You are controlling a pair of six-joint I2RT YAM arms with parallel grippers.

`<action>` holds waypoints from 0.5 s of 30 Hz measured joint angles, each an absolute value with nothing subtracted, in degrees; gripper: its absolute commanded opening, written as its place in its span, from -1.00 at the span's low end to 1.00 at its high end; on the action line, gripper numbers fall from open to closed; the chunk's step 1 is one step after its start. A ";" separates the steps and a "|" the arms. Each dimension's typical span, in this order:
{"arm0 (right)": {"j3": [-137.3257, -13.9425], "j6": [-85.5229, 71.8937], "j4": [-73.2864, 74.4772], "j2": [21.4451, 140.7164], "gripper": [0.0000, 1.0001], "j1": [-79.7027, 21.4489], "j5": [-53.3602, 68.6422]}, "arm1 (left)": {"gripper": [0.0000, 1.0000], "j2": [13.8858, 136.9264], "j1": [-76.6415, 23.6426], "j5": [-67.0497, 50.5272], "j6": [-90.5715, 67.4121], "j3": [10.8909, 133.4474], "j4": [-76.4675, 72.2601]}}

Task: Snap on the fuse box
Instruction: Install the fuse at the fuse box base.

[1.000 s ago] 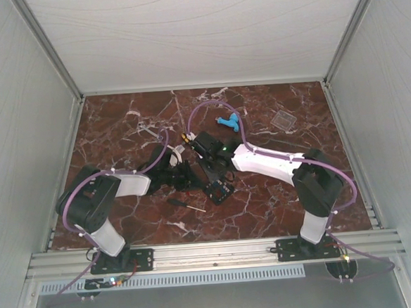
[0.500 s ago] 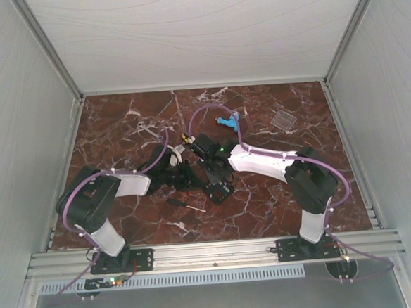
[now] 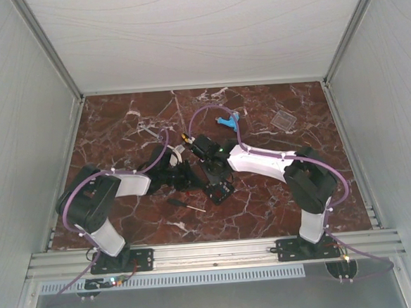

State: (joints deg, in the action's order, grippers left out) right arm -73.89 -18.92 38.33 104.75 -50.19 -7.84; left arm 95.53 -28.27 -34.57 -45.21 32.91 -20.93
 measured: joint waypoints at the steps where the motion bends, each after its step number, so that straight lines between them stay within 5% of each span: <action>1: -73.80 -18.94 38.33 104.77 -1.00 -50.19 -7.88 | -0.61 95.53 -28.27 -34.57 -45.19 32.91 -20.93; 15: -69.97 -19.44 35.90 103.70 -1.00 -49.34 -7.18 | -0.62 95.53 -28.27 -34.57 -45.01 32.93 -20.91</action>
